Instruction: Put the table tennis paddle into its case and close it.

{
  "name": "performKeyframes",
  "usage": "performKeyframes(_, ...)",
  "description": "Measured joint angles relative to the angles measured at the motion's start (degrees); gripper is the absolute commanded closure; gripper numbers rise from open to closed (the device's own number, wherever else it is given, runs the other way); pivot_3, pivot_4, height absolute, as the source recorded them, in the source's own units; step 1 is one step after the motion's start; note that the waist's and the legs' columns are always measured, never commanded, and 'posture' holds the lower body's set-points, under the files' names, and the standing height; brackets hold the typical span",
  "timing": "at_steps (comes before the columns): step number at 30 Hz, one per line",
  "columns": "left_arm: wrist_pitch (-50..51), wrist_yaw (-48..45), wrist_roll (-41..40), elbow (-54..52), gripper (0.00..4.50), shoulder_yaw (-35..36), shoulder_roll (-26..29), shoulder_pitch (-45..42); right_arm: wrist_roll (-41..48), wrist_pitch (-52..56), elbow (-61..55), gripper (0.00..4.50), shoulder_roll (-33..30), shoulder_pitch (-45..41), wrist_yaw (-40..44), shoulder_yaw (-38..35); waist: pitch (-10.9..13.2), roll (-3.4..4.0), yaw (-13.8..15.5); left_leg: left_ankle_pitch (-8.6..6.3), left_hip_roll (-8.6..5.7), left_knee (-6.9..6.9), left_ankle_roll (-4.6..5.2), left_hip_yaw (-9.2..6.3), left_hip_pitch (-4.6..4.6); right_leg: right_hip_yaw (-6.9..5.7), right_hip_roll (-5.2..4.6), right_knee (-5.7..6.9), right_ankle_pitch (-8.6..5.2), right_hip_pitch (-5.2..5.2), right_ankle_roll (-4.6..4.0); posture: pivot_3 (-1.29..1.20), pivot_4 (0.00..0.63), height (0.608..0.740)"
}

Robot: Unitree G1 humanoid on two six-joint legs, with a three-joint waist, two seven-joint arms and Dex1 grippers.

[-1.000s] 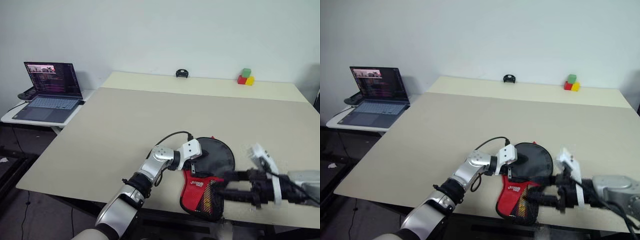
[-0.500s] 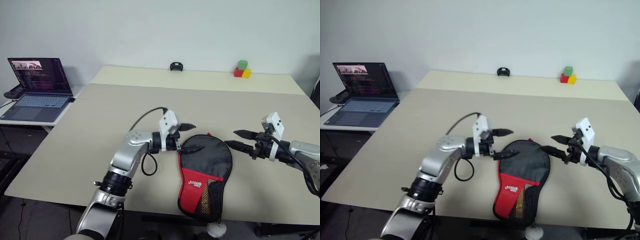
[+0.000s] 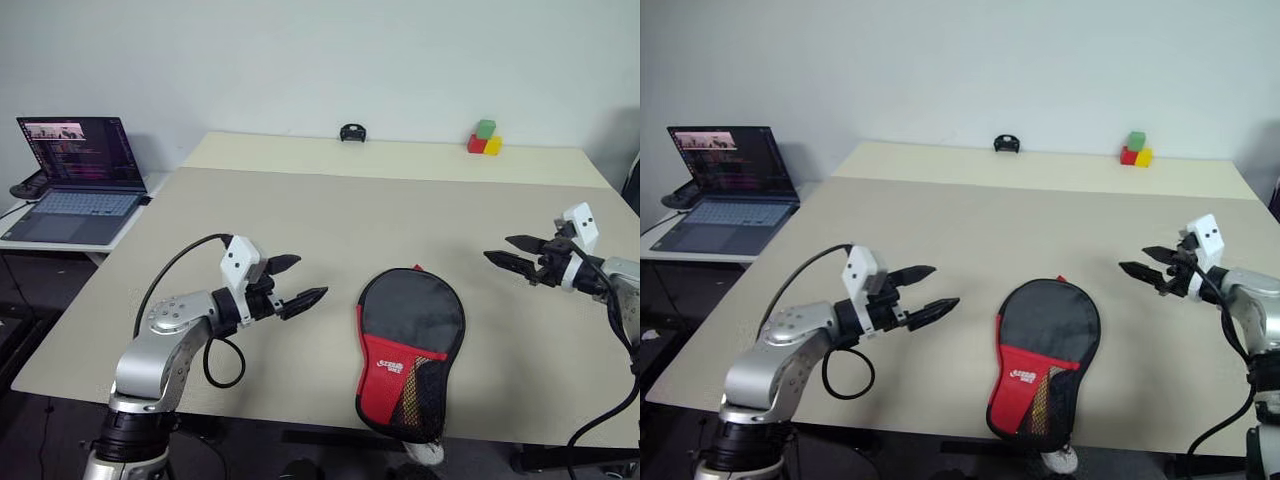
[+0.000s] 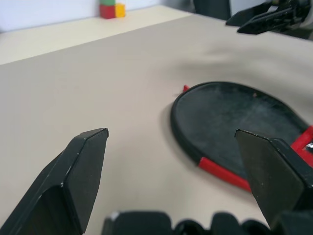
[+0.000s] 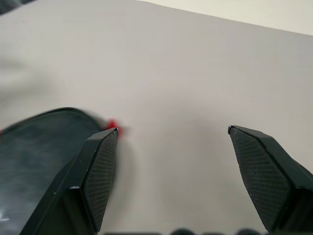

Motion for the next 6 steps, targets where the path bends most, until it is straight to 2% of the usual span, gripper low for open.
performKeyframes(2,-0.44,0.62,0.37,0.40,0.00,-0.31,0.06,-0.04,-1.19,-0.75,2.00,0.57,0.00,-0.59,0.81,0.01,0.01,0.03,-0.01,0.00,0.00,0.00,0.00,0.03,0.00,0.02,0.00,0.01,0.00,-0.01,0.00,0.00,0.150,0.740)
performKeyframes(6,-1.88,1.26,0.93,2.53,0.00,-1.47,0.16,-0.40,-2.41,-0.39,-1.01,0.57,-0.10,1.58,2.36,0.02,0.01,0.04,-0.12,0.00,0.01,0.02,0.00,0.02,0.00,0.01,0.00,0.03,0.00,0.00,0.00,0.00,0.150,0.740)
